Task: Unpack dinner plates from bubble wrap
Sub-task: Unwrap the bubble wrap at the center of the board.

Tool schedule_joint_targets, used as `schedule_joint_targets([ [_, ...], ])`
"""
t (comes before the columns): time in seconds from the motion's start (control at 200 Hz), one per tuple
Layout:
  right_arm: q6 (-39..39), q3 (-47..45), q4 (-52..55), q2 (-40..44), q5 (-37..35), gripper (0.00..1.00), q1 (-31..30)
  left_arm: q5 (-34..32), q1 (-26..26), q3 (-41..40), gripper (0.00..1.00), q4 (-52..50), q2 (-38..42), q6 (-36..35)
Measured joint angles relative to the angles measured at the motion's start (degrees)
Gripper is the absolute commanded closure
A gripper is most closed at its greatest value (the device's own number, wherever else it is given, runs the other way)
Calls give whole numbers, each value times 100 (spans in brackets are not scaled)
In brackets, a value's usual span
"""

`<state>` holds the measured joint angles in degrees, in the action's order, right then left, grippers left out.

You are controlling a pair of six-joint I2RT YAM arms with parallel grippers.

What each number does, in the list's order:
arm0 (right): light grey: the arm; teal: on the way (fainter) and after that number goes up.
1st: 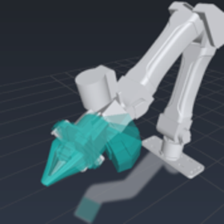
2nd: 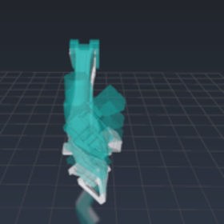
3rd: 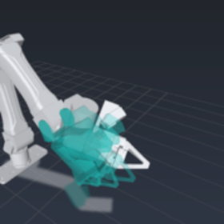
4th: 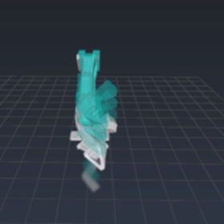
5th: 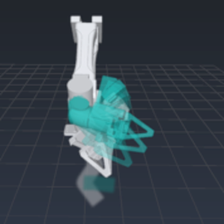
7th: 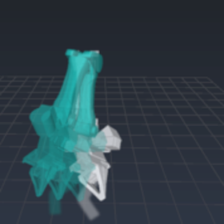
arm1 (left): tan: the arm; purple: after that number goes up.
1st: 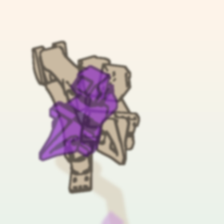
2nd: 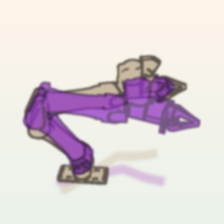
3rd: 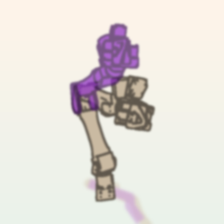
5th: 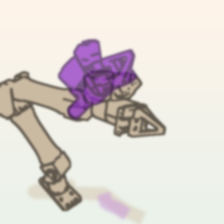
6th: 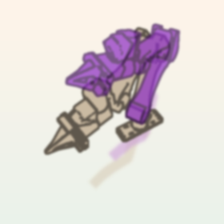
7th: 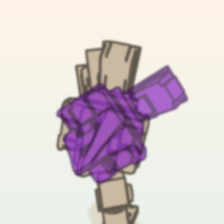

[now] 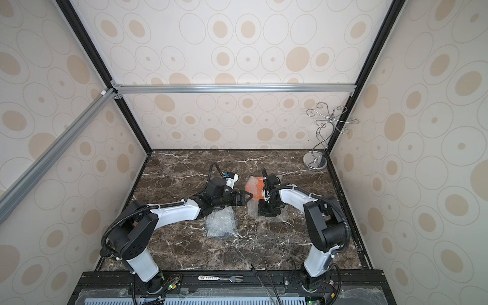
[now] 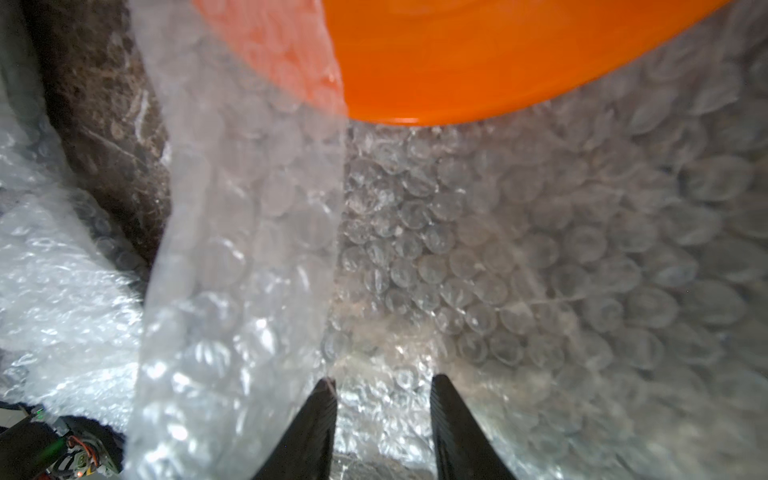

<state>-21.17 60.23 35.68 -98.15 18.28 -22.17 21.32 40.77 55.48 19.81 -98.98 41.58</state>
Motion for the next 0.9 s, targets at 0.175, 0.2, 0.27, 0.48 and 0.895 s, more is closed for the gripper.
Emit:
schedule_joint_targets([
  [0.175,79,127,238,286,-26,59,0,-24,-7,149,10,-175,-4,-142],
  [0.2,83,142,251,313,-28,59,2,-26,-11,166,8,-192,-4,-168],
  [0.27,83,160,256,358,-24,59,11,-31,-17,214,2,-247,-15,-212],
  [0.48,39,225,284,452,-2,58,72,-48,-24,378,0,-511,-39,-269],
  [0.895,151,479,411,1062,138,53,647,-155,-28,767,0,-623,-343,-260],
])
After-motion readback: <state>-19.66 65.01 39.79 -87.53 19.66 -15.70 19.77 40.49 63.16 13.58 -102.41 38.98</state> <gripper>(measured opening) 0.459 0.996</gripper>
